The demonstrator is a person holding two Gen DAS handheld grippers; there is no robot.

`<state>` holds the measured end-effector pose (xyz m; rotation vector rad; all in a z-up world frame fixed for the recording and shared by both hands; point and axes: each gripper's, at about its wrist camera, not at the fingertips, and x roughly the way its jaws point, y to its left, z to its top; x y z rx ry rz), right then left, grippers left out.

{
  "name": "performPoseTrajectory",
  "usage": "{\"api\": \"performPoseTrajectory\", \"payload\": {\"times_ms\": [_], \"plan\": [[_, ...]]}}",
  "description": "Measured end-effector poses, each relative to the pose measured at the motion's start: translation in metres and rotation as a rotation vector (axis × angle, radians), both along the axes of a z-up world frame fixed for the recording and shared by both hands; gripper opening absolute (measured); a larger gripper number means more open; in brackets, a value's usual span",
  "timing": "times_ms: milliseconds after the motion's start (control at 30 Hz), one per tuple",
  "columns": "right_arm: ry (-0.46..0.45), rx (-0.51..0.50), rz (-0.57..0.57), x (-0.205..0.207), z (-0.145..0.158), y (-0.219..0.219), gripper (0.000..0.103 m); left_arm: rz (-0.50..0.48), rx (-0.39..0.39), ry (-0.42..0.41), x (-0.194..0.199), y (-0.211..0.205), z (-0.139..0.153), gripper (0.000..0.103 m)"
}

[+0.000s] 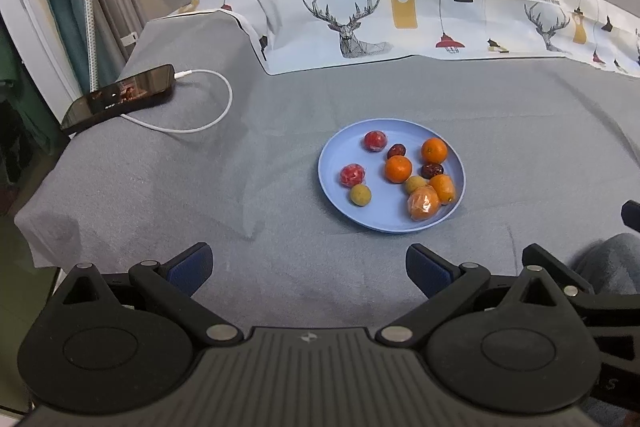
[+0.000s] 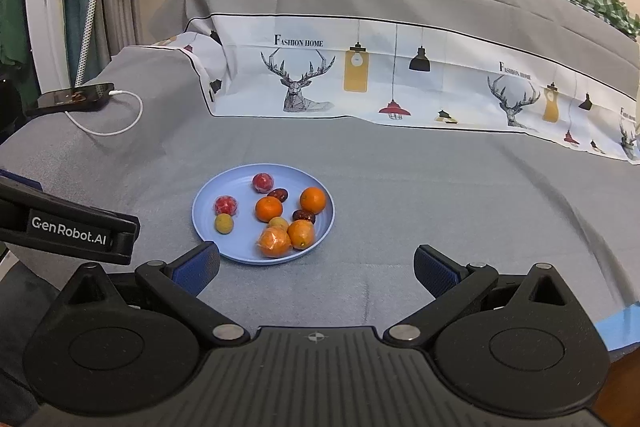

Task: Organize fruits

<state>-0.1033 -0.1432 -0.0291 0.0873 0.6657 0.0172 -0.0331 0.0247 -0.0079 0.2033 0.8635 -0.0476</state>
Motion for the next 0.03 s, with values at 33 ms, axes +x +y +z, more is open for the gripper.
{"api": "performPoseTrajectory", "payload": {"times_ms": [33], "plan": [[0.000, 0.002, 0.002, 0.0004, 0.0000, -0.0006, 0.102, 0.001, -0.004, 0.007, 0.0010, 0.0006, -0.0004, 0.103]]}}
